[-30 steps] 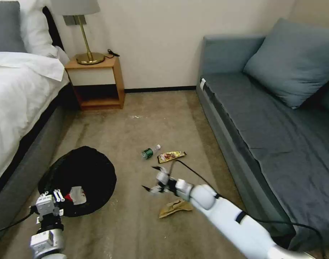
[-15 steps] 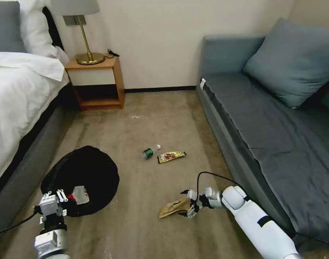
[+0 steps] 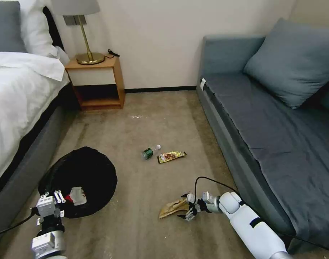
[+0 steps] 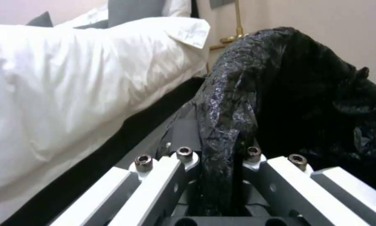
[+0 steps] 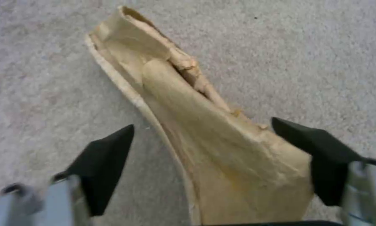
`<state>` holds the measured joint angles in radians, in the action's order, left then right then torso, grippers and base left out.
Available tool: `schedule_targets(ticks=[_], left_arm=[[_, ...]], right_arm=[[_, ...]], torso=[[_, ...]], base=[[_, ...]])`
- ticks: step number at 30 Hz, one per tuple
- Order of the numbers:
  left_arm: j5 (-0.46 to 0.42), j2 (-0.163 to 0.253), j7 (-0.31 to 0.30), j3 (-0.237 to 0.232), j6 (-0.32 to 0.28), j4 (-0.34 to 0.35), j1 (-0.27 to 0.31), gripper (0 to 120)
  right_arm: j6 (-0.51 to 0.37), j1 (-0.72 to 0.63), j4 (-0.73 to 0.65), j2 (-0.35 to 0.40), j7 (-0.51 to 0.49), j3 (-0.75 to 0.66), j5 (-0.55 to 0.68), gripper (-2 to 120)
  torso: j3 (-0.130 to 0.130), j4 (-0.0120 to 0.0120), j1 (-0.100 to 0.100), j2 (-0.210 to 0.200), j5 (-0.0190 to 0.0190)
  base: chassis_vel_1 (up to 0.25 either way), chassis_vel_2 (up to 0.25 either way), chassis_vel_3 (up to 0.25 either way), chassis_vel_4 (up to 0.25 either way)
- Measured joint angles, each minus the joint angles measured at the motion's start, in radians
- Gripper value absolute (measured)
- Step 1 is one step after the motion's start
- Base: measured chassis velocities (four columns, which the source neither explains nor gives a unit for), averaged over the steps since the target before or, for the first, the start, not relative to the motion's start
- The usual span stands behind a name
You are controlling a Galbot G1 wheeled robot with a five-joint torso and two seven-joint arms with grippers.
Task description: Pick up the trash bin, then pick up the garbage on the floor and place it into the trash bin.
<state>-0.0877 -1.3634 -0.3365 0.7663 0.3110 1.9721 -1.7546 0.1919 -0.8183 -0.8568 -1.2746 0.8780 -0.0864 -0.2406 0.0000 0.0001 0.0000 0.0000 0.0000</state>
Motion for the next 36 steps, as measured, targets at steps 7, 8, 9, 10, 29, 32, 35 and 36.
schedule_targets(ticks=[7,8,9,10,29,32,35,36], left_arm=[[0.000,0.003,-0.001,0.001,0.004,-0.003,0.000,7],[0.001,0.003,-0.001,-0.001,0.007,-0.006,0.000,7],[0.002,0.003,-0.001,-0.002,0.009,-0.008,-0.001,7],[0.002,0.003,-0.001,-0.002,0.009,-0.008,-0.001,7],[0.015,-0.004,-0.002,-0.005,0.020,-0.008,-0.006,7],[0.017,-0.007,-0.002,-0.007,0.020,-0.008,-0.004,7],[0.018,-0.007,-0.002,-0.008,0.020,-0.008,-0.003,7],[0.018,-0.007,-0.002,-0.008,0.021,-0.008,-0.002,7]], right_arm=[[0.020,0.003,0.009,0.001,0.000,-0.002,0.004,59],[0.023,0.002,0.010,0.001,0.003,-0.002,0.013,54],[0.025,0.001,0.011,0.002,0.006,-0.001,0.019,53],[0.025,0.001,0.011,0.002,0.006,-0.001,0.019,53],[0.072,0.021,0.004,0.000,-0.041,0.032,0.137,0],[0.094,0.035,-0.002,-0.016,-0.167,0.064,0.270,0],[0.102,0.045,-0.015,-0.029,-0.228,0.077,0.328,0],[0.099,0.053,-0.040,-0.045,-0.284,0.094,0.406,0]], torso=[[0.000,-0.0001,0.000,0.000,0.0000],[0.000,-0.0001,0.000,0.000,-0.0001],[0.000,-0.0001,0.000,0.000,-0.0001],[0.000,-0.0001,0.000,0.000,-0.0001],[0.000,-0.0001,0.000,0.000,0.0000],[0.000,-0.0002,0.000,0.000,0.0000],[0.000,-0.0001,0.000,0.000,-0.0001],[0.000,0.0000,0.000,0.000,0.0000]], base=[[0.000,0.000,0.000,0.000],[0.000,0.000,0.000,0.000],[0.000,0.000,0.000,0.000],[0.000,0.000,0.000,0.000],[0.000,0.000,0.000,0.000],[0.000,0.000,0.000,0.000],[0.000,0.000,0.000,0.000],[0.000,0.000,0.000,0.000]])
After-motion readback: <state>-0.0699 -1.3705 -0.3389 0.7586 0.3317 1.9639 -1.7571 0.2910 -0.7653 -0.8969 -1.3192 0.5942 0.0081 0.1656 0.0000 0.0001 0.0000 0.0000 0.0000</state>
